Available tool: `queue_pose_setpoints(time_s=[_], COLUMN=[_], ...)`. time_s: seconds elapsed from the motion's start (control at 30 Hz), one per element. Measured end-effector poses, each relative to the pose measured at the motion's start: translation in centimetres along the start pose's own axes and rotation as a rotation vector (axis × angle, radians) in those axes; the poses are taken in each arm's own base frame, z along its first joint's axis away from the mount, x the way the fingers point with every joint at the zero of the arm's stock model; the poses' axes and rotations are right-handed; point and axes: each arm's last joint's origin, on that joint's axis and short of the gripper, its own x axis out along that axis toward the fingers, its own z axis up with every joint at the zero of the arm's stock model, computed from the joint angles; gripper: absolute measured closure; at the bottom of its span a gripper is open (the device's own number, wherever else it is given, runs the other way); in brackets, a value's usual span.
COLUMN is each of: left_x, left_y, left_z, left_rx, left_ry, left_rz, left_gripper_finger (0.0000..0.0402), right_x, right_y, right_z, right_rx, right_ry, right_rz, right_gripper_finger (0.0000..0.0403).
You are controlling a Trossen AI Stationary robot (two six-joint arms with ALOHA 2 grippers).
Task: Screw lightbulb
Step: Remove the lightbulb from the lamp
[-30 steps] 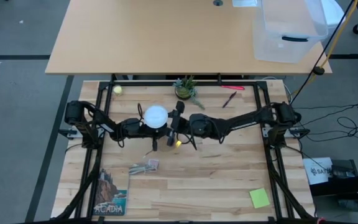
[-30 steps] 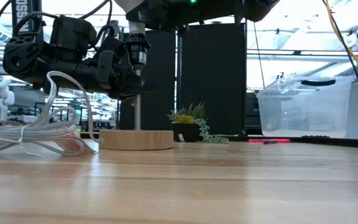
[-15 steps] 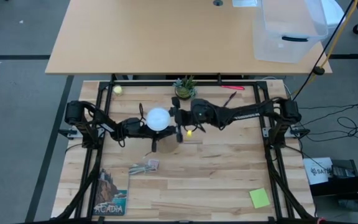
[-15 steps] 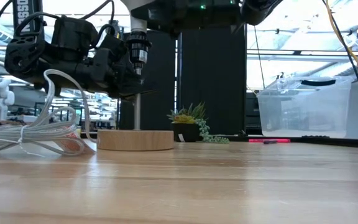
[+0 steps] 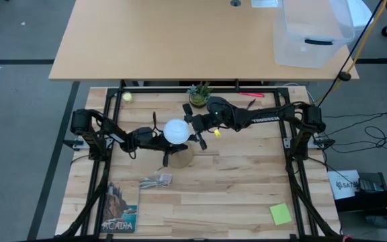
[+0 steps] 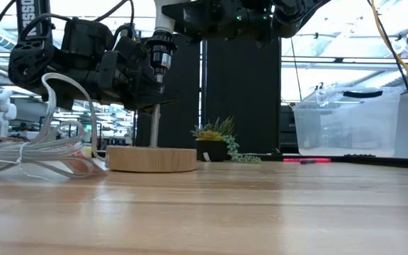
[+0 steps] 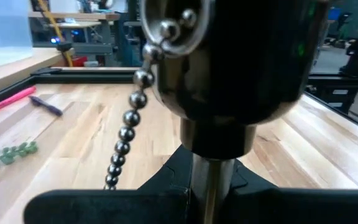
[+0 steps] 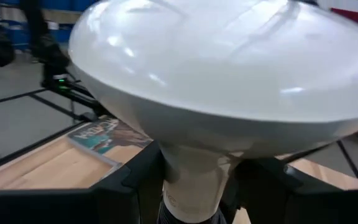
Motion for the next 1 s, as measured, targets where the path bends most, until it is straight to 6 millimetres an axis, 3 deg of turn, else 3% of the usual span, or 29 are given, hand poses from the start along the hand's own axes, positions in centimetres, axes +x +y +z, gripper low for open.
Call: queue_pose_setpoints(time_s=[0.33,0.77,1.0], left_x=[1.8,1.8,1.9], left_y=[0.3,0.4,0.4], left_z=[0.7,0.7,0.7], left_rx=[0.01,-0.01,-0.018], left_ry=[0.044,0.048,0.052], left_rz=[-0.041,0.001,0.001], left_gripper_finger=[0.0379,0.0379,0.0379], right_x=[0.1,0.0,-1.5], right_y=[0.1,0.3,0.9], right_z=[-0.1,0.1,2.4], right_rx=[0.014,0.03,0.029], right_ry=[-0.025,0.016,0.084], right_rz=[0.068,0.032,-0.019], right_gripper_finger=[0.0217,0.0129,0.012])
